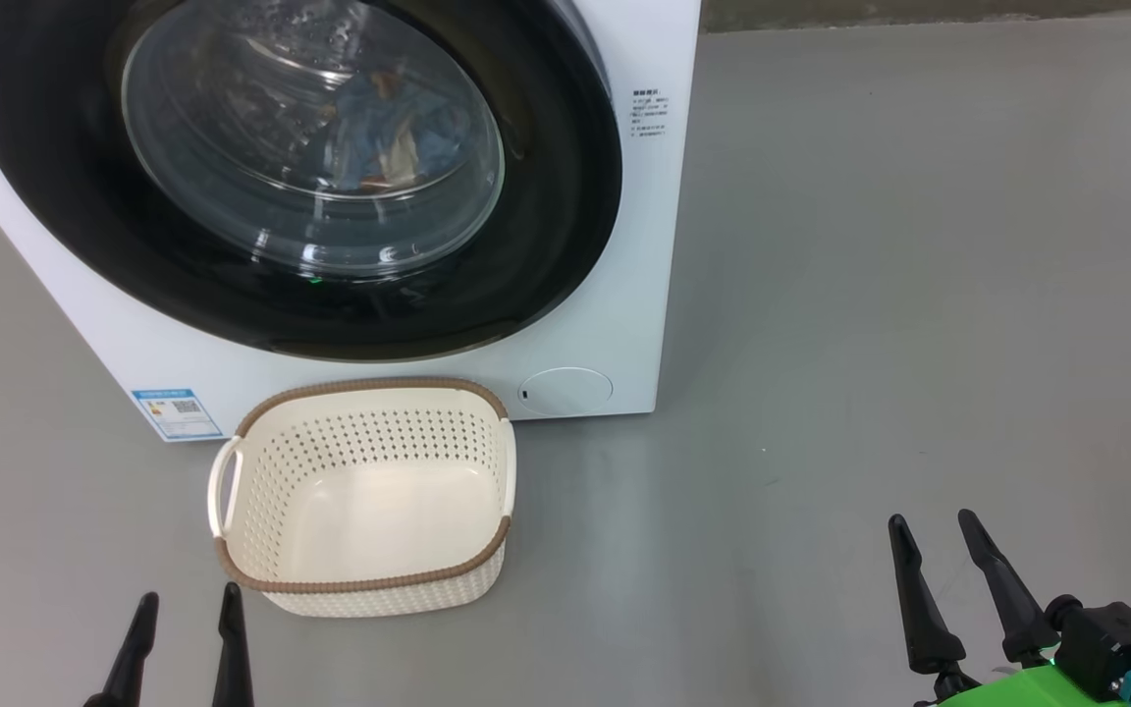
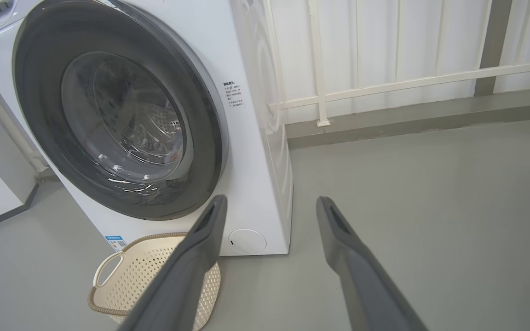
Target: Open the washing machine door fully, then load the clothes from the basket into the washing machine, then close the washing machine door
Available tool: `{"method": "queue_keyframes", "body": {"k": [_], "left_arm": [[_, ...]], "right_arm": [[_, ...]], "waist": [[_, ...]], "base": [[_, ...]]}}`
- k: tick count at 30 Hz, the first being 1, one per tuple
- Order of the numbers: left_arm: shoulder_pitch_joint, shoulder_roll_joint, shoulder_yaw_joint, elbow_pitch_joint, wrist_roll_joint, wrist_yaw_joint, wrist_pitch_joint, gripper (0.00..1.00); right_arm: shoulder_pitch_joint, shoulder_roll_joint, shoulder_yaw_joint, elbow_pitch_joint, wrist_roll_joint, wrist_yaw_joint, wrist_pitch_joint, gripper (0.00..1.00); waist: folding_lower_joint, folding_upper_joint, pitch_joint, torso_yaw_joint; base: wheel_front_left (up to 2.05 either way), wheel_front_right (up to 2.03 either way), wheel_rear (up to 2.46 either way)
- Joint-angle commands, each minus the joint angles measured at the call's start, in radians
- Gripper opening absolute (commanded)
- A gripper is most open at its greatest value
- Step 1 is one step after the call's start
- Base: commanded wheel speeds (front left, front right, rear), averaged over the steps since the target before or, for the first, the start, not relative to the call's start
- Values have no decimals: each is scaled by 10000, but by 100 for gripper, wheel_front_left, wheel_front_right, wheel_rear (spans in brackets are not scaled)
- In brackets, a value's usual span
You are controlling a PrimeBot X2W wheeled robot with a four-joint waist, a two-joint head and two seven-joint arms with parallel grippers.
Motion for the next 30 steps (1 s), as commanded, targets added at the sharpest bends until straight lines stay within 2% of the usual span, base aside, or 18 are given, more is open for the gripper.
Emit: {"method": "queue_keyframes", "body": {"k": [1, 7, 8, 9, 13, 20, 24, 30], "left_arm": [[-315, 93, 298, -210, -59, -15, -65, 100], [-321, 93, 187, -147, -190, -15, -65, 100], [-314, 94, 117, -98, -231, -15, -65, 0], [1, -15, -195, 113, -172, 0, 4, 0], [14, -225, -256, 606, -202, 0, 20, 0], [-96, -162, -272, 652, -1027, 7, 175, 0], [-184, -127, -279, 715, -1498, 7, 267, 0], [-319, -78, -287, 812, -2201, 3, 408, 0]], "right_arm": [[-200, -37, 268, -225, 81, -57, -46, 100], [-208, -37, 269, -204, 81, -57, -46, 100], [-211, -37, 270, -201, 84, -57, -46, 0], [1, 4, 2, 46, 5, 2, 0, 0], [139, 43, 2, 581, 32, 2, 9, 0], [72, -2, 14, 597, 834, -2, 171, 0], [8, -27, 21, 641, 1292, -3, 266, 0], [-87, -60, 24, 692, 1974, -6, 412, 0]], "waist": [[0, 0, 0, 2], [0, 0, -6, -10], [0, 0, -5, -12], [0, 0, -5, -10], [0, 0, -5, -10], [22, 0, -41, -29], [1, 0, -29, -40], [0, 0, -35, -56]], "base": [[0, 0, 0], [0, 0, 0], [0, 0, 0], [0, 0, 0], [0, 0, 0], [0, 0, 0], [0, 0, 0], [0, 0, 0]]}}
